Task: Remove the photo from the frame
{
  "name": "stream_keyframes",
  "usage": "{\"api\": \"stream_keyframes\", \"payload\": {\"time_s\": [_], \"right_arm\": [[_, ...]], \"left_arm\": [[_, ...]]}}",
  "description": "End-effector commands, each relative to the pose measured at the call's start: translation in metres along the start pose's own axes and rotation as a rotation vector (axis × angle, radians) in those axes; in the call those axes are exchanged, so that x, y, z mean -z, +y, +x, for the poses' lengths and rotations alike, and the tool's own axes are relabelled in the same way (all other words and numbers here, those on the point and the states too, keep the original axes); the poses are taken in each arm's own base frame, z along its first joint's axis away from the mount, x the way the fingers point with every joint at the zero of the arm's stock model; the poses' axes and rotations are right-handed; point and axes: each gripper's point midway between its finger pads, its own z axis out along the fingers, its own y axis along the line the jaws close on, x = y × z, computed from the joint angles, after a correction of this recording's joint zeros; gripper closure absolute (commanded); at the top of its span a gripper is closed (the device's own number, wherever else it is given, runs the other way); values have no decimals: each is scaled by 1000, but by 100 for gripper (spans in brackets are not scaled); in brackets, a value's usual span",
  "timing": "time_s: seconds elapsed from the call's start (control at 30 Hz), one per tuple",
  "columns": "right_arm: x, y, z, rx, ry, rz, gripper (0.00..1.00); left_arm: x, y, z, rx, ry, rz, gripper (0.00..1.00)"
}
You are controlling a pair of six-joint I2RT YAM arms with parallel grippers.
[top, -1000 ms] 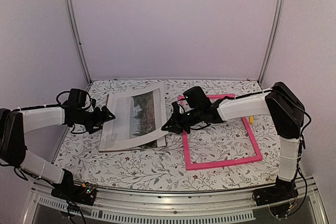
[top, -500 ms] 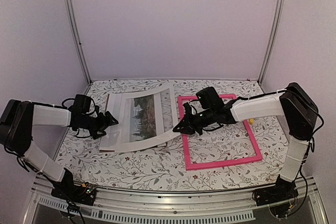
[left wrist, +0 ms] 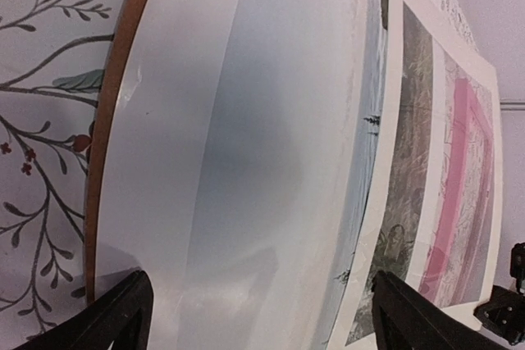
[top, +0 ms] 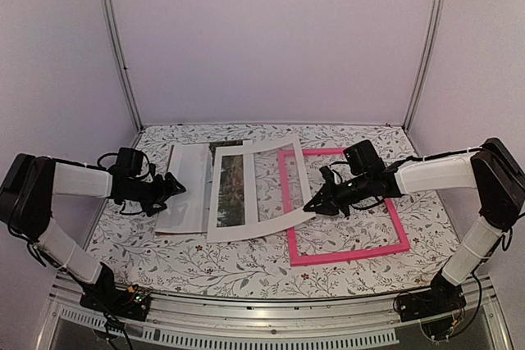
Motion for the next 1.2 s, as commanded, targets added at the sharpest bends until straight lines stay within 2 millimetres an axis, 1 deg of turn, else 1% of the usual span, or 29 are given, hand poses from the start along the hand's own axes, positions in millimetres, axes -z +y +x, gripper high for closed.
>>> {"api": "stream_keyframes", "payload": {"time_s": [0.0, 0.33, 0.47, 0.7, 0.93, 1.17], "right_arm": [[22, -16, 10, 2, 10, 12, 100], [55, -63, 26, -48, -8, 101, 100], [69, -78, 27, -55, -30, 162, 100], [93, -103, 34, -83, -60, 267, 100], [109, -112, 37, -75, -79, 336, 100], [114, -114, 38, -64, -71, 366, 100]], "left_arm": [[-8, 41, 29, 34, 73, -151, 5], [-5, 44, 26, 25, 61, -176, 5], [-3, 45, 24, 19, 56, -183, 5], [0, 48, 23, 16, 50, -197, 5], [5, 50, 20, 17, 39, -201, 5], [5, 49, 19, 16, 38, -200, 5]]}}
